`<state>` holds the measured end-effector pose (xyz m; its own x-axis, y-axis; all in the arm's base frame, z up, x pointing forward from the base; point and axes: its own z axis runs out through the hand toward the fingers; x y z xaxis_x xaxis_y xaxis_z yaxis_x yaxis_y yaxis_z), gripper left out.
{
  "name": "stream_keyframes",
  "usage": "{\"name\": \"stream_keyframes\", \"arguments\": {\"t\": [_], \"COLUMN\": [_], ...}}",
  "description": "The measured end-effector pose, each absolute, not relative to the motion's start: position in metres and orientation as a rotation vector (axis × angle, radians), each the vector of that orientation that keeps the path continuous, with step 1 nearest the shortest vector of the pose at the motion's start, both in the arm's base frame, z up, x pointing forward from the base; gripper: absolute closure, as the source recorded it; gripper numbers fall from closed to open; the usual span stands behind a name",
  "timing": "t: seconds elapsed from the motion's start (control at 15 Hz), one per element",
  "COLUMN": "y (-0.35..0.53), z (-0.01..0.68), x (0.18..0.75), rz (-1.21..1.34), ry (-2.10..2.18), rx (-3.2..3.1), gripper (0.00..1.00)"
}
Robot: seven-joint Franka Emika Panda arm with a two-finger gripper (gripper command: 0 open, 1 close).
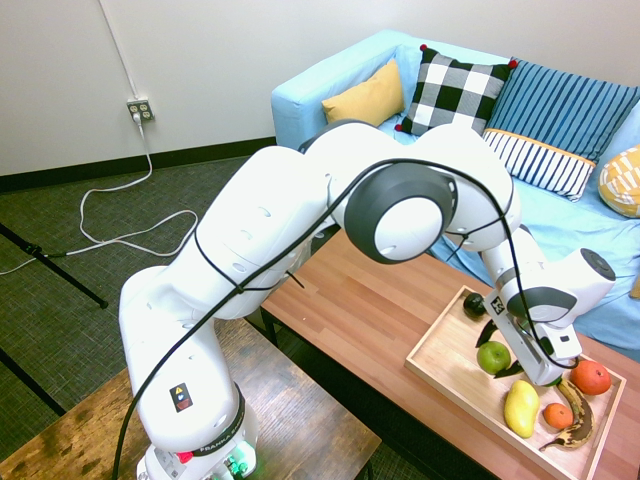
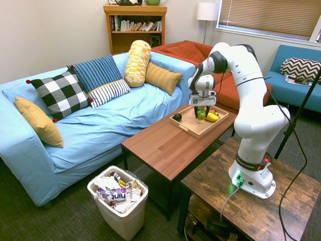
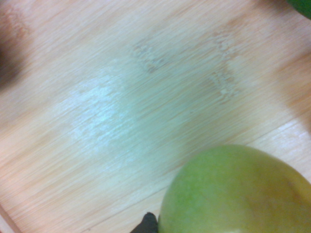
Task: Put the apple in the tray
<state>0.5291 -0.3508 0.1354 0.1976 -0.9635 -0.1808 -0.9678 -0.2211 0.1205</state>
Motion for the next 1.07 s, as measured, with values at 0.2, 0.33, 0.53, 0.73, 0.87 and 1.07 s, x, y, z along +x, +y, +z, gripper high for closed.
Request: {"name": "stream_keyframes", "arguments": {"t": [0.2,0.33,0.53,0.73,0.87,1.07], "y": [-0.353,-0.351,-0.346,-0.344,-0.343,-0.342], "z": [0.122,0.117,0.114,0.111,0.109,0.105], "x": [0.534,0.537,0.54,0.54,0.542,0.544], "rz": [0.348,0.353,0.361,0.383,0.397,0.402], "ry": [1.951,1.946,1.935,1.93,1.925,1.919], "rx": [-2.411,-2.411,-2.417,-2.418,-2.42,-2.424], "gripper": [1.0,1.0,1.0,0.0,0.0,0.0]}}
